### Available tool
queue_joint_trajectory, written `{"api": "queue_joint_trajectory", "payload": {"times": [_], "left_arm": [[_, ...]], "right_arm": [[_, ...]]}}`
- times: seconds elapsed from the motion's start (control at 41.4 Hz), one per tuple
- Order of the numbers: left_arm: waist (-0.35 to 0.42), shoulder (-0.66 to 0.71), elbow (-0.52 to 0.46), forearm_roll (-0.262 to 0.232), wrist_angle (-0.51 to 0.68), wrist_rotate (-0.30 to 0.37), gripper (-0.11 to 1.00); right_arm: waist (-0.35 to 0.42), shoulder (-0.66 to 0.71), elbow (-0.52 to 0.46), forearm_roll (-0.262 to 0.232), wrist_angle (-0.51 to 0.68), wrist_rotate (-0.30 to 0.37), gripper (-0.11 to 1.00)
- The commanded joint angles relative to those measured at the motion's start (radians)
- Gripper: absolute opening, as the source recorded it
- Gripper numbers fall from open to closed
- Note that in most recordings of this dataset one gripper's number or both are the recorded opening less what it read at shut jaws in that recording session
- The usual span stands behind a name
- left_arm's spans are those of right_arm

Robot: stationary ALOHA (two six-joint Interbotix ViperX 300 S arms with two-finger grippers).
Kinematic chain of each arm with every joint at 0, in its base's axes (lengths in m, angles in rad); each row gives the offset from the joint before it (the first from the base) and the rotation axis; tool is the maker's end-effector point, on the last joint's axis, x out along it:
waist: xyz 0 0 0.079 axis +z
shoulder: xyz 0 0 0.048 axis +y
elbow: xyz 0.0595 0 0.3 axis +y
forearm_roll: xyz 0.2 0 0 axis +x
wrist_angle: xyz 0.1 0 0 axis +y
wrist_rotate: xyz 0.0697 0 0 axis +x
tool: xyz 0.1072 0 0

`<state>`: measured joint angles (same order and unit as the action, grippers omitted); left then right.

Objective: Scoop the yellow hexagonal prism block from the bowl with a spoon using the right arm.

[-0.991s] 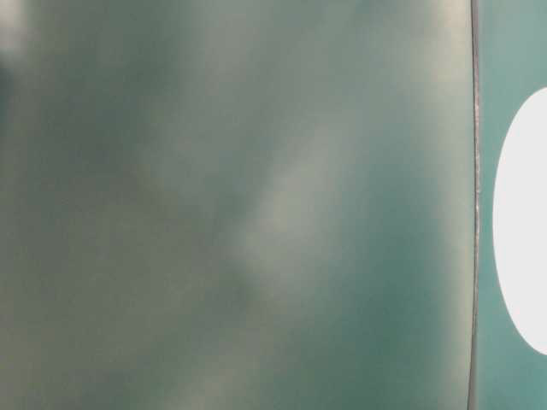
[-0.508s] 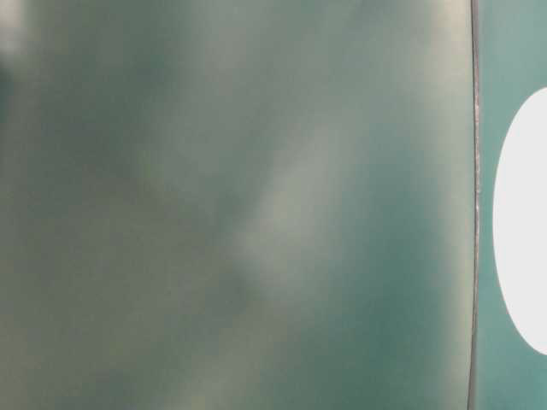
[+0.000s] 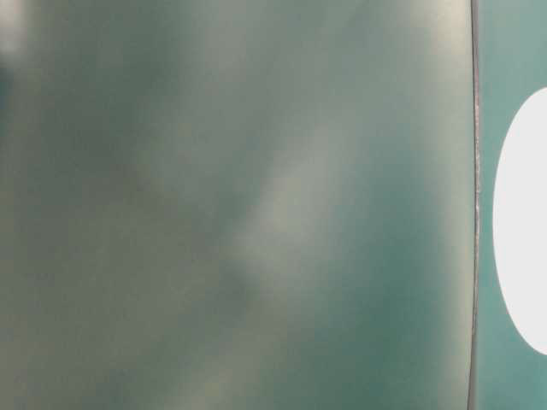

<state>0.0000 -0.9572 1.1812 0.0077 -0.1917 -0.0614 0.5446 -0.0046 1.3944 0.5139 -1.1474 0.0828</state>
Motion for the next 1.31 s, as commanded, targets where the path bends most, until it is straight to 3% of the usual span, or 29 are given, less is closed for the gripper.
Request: {"api": "queue_joint_trajectory", "payload": {"times": [0.0,0.145,0.483,1.281], "left_arm": [[0.002,0.009,-0.014,0.003,-0.005,0.002,0.01],[0.002,0.009,-0.014,0.003,-0.006,0.002,0.01],[0.002,0.009,-0.014,0.003,-0.023,0.005,0.01],[0.000,0.009,-0.014,0.003,-0.020,0.005,0.01]], "right_arm": [[0.009,0.052,-0.009,0.000,-0.058,0.026,0.54],[0.023,0.120,-0.012,0.000,-0.118,0.060,0.54],[0.031,0.202,-0.020,0.003,-0.141,0.061,0.54],[0.031,0.207,-0.026,0.008,-0.098,0.006,0.54]]}}
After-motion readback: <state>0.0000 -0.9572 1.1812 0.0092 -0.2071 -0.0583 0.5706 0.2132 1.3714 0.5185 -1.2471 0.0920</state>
